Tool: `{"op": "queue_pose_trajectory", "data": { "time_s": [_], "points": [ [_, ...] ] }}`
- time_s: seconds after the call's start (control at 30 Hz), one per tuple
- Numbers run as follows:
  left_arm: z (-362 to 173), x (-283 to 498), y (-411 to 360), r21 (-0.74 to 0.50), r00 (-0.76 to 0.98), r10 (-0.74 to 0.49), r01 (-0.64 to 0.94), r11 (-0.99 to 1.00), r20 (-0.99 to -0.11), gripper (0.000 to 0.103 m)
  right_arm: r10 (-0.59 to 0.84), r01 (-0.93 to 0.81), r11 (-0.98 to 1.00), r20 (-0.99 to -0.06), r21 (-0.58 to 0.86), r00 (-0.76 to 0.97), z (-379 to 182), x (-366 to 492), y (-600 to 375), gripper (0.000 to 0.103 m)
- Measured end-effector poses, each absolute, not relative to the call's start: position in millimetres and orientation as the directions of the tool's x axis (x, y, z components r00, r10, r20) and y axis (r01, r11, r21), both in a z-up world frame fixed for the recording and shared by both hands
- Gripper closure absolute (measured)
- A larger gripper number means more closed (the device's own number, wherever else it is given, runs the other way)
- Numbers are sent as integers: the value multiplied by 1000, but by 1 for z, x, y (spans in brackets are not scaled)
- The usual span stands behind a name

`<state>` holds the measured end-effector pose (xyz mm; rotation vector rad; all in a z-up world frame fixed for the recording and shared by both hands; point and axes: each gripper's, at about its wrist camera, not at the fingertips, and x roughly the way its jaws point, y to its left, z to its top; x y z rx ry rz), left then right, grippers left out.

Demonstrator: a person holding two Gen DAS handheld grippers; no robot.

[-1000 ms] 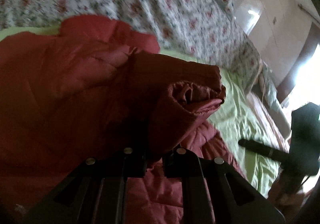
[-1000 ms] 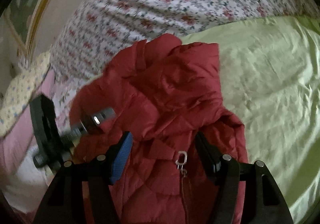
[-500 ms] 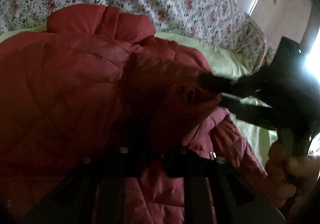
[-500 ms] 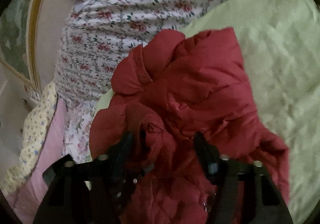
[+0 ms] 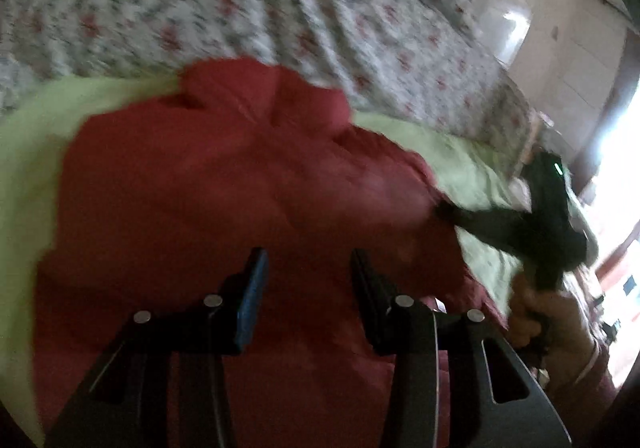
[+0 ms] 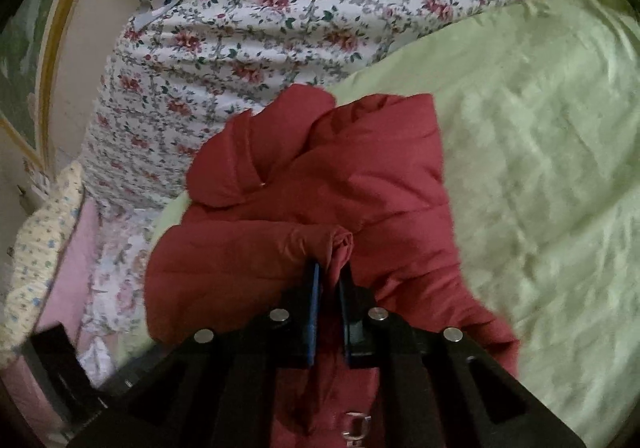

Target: Fold large clothes

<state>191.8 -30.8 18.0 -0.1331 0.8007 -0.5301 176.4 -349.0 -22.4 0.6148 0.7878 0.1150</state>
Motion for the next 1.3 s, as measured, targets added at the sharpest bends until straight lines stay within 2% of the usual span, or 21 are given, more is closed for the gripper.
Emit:
{"op": "queue_pose_trajectory", "data": {
  "time_s": [0.13,0.27,0.33,0.37,0.5,0.6,0.8,1.0,1.17,1.3],
  "points": [
    [7,229,-2,-318,573,-447,316,894,-687,62,292,120,848,-646,516,706,-24,180,-346,95],
    [-27,256,13,-365,499,-458,278,889,-736,63,277,118,861,-651,494,707,-24,179,-344,94],
    [-39,260,15,-370,484,-458,272,888,-746,63,287,113,858,-649,502,704,-22,179,-343,84],
    [-41,258,15,-368,486,-456,269,890,-746,63,271,119,866,-656,486,704,-17,177,-341,83],
    [-42,253,12,-337,505,-427,264,904,-750,63,150,104,921,-589,375,794,22,153,-326,76],
    [-44,253,10,-321,518,-408,254,913,-752,63,176,26,941,-553,338,815,38,148,-304,75],
    [-44,254,6,-305,524,-391,246,920,-756,63,216,-69,967,-643,246,735,7,168,-257,75],
    [-40,252,7,-288,522,-392,272,918,-757,63,105,23,987,-759,157,642,-47,189,-263,78],
    [-20,238,16,-253,581,-368,272,928,-726,63,84,47,988,-771,145,632,-59,192,-272,79],
    [-38,248,25,-243,543,-337,239,940,-769,65,73,45,990,-770,130,633,-62,194,-269,79]
  ]
}}
